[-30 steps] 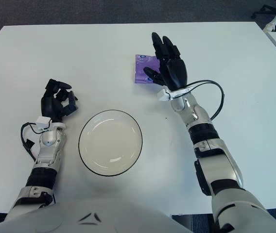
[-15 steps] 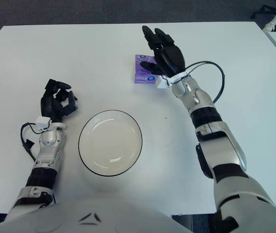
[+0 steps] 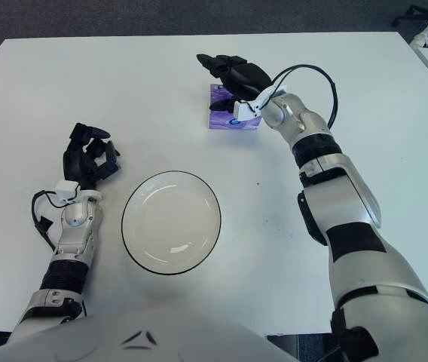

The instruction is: Put the tissue paper into the plate.

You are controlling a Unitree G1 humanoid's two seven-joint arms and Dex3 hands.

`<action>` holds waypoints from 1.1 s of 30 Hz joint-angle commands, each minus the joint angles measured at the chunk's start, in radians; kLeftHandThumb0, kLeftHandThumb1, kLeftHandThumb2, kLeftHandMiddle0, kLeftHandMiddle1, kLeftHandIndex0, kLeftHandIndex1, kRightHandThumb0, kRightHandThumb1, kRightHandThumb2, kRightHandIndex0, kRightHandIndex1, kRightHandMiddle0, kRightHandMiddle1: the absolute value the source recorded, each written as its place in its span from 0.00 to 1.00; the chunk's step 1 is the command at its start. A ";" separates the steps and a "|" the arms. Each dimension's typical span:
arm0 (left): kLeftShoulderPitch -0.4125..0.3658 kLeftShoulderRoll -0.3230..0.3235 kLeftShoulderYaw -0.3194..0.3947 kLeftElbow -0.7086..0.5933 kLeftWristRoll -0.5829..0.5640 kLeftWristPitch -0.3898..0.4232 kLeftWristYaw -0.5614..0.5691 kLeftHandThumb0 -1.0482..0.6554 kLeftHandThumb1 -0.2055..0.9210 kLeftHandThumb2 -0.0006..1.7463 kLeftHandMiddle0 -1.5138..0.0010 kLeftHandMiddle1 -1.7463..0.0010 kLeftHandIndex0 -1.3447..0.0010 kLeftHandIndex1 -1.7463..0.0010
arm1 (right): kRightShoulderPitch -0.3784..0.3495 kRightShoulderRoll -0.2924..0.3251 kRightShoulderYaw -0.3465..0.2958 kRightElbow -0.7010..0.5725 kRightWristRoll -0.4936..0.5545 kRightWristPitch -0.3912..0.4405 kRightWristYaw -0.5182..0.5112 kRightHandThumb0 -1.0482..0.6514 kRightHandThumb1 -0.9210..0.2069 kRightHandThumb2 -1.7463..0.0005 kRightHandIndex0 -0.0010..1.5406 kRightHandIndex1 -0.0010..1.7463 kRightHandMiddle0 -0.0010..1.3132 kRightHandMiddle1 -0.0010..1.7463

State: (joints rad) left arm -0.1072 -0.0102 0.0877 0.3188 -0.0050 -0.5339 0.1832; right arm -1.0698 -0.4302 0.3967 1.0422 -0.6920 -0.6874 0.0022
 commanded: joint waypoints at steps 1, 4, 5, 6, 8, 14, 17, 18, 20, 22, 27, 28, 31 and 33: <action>0.168 -0.054 -0.022 0.176 0.023 0.008 0.004 0.37 0.64 0.62 0.49 0.00 0.66 0.00 | -0.071 0.042 0.022 0.102 0.032 -0.019 0.133 0.00 0.06 0.85 0.00 0.00 0.00 0.00; 0.171 -0.054 -0.022 0.174 0.022 0.007 0.004 0.37 0.64 0.62 0.49 0.00 0.66 0.00 | -0.100 0.058 0.032 0.148 0.037 -0.002 0.213 0.00 0.07 0.86 0.00 0.00 0.00 0.00; 0.172 -0.054 -0.022 0.173 0.022 0.007 0.004 0.37 0.64 0.62 0.49 0.00 0.66 0.00 | -0.108 0.061 0.035 0.157 0.037 0.002 0.236 0.00 0.08 0.86 0.00 0.00 0.00 0.00; 0.172 -0.054 -0.022 0.173 0.022 0.007 0.004 0.37 0.64 0.62 0.49 0.00 0.66 0.00 | -0.113 0.063 0.037 0.164 0.038 0.004 0.252 0.00 0.08 0.86 0.00 0.00 0.00 0.00; 0.174 -0.054 -0.022 0.171 0.021 0.007 0.002 0.37 0.64 0.62 0.49 0.00 0.66 0.00 | -0.123 0.065 0.041 0.174 0.040 0.008 0.287 0.00 0.09 0.86 0.00 0.00 0.00 0.00; 0.180 -0.056 -0.021 0.162 0.000 0.010 -0.016 0.37 0.64 0.62 0.50 0.00 0.66 0.00 | -0.155 0.079 0.042 0.200 0.059 0.038 0.472 0.00 0.10 0.86 0.00 0.00 0.00 0.00; 0.182 -0.054 -0.021 0.162 -0.014 0.003 -0.030 0.37 0.64 0.62 0.50 0.00 0.66 0.00 | -0.165 0.086 0.036 0.209 0.077 0.061 0.558 0.00 0.10 0.86 0.00 0.00 0.00 0.00; 0.183 -0.054 -0.021 0.162 -0.017 0.002 -0.033 0.37 0.64 0.62 0.50 0.00 0.66 0.00 | -0.167 0.087 0.036 0.210 0.082 0.067 0.576 0.00 0.10 0.86 0.00 0.00 0.00 0.00; 0.183 -0.053 -0.021 0.163 -0.025 0.002 -0.040 0.37 0.65 0.61 0.50 0.00 0.67 0.00 | -0.171 0.087 0.040 0.217 0.085 0.085 0.615 0.00 0.10 0.86 0.00 0.00 0.00 0.00; 0.183 -0.054 -0.019 0.162 -0.031 0.003 -0.046 0.37 0.65 0.61 0.51 0.00 0.67 0.00 | -0.171 0.085 0.044 0.223 0.083 0.097 0.634 0.00 0.10 0.86 0.00 0.00 0.00 0.00; 0.183 -0.053 -0.017 0.161 -0.040 0.003 -0.052 0.37 0.66 0.60 0.50 0.00 0.67 0.00 | -0.177 0.075 0.054 0.226 0.077 0.101 0.659 0.00 0.10 0.85 0.00 0.00 0.00 0.00; 0.183 -0.052 -0.017 0.161 -0.040 0.005 -0.052 0.37 0.66 0.60 0.50 0.00 0.67 0.00 | -0.179 0.071 0.057 0.226 0.076 0.100 0.664 0.01 0.11 0.85 0.00 0.00 0.00 0.00; 0.181 -0.051 -0.016 0.162 -0.040 0.009 -0.049 0.37 0.66 0.61 0.49 0.00 0.67 0.00 | -0.189 0.055 0.060 0.224 0.078 0.091 0.690 0.01 0.11 0.85 0.00 0.00 0.00 0.00; 0.181 -0.050 -0.016 0.163 -0.039 0.011 -0.049 0.37 0.66 0.61 0.49 0.00 0.67 0.00 | -0.191 0.051 0.061 0.223 0.080 0.090 0.700 0.01 0.11 0.85 0.00 0.00 0.00 0.00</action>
State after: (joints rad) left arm -0.1035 -0.0104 0.0929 0.3148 -0.0698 -0.5285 0.1421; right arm -1.2599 -0.3612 0.4402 1.2444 -0.6107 -0.6016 0.6441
